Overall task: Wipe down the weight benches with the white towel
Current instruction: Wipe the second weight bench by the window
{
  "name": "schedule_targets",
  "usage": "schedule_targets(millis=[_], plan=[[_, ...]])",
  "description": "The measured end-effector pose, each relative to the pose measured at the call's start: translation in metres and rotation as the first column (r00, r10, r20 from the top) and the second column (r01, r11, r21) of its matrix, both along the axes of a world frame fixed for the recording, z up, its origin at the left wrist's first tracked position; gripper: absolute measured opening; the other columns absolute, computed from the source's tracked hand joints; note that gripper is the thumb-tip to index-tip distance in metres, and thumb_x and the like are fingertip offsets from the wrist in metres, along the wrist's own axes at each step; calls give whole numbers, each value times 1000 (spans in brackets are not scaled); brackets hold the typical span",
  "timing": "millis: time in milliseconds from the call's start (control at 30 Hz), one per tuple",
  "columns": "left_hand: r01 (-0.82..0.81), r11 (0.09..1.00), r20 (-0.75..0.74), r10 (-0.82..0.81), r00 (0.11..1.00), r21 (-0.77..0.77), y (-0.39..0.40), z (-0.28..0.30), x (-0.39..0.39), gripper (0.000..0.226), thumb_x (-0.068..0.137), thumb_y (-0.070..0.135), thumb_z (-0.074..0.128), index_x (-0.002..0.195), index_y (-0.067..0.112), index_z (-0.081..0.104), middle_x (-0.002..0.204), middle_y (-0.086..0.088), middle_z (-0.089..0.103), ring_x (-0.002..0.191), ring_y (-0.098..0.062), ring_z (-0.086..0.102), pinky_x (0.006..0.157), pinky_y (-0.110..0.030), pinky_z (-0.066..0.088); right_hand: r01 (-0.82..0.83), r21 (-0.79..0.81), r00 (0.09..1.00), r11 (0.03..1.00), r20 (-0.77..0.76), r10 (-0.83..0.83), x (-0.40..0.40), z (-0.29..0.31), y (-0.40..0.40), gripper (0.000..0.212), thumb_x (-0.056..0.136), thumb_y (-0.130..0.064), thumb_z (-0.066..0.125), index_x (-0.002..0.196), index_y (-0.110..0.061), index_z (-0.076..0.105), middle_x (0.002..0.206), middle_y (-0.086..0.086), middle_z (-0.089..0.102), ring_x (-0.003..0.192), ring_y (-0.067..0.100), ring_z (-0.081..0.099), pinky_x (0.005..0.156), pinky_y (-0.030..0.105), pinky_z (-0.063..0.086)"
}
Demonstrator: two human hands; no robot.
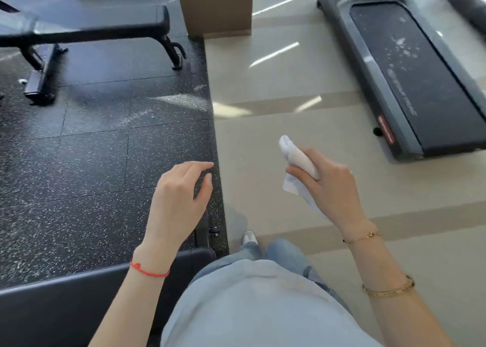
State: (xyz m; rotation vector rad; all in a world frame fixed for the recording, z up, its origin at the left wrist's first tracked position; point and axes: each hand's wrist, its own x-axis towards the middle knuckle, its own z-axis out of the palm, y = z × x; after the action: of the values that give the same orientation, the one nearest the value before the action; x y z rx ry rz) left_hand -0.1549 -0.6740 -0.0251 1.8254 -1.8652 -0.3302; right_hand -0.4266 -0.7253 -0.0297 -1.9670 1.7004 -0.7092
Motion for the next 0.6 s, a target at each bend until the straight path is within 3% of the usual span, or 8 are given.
schedule_targets(millis=[200,400,600], plan=[[-131,990,13,131,991,45,-85,2,0,22,97,18,57,117,15,67,115,1,69,106,-20,63,97,-36,46,-111,7,994,994,18,111,11,-5,-111,32,90,-54,59,117,-36,64,74,-7,65,65,16,59,58,32,45],[-212,976,7,212,977,40,-203,-5,5,24,98,18,56,119,15,67,117,1,69,107,-20,63,98,-40,48,-227,15,973,974,39,226,27,-15,-247,39,87,-61,53,118,-40,63,78,-6,68,69,19,63,63,39,51],[-321,947,12,321,947,15,-320,0,12,24,97,17,57,118,14,67,117,1,69,106,-20,64,98,-40,49,-344,8,939,939,32,343,47,-5,-395,36,87,-60,55,117,-42,62,81,-12,68,74,13,62,64,29,48]])
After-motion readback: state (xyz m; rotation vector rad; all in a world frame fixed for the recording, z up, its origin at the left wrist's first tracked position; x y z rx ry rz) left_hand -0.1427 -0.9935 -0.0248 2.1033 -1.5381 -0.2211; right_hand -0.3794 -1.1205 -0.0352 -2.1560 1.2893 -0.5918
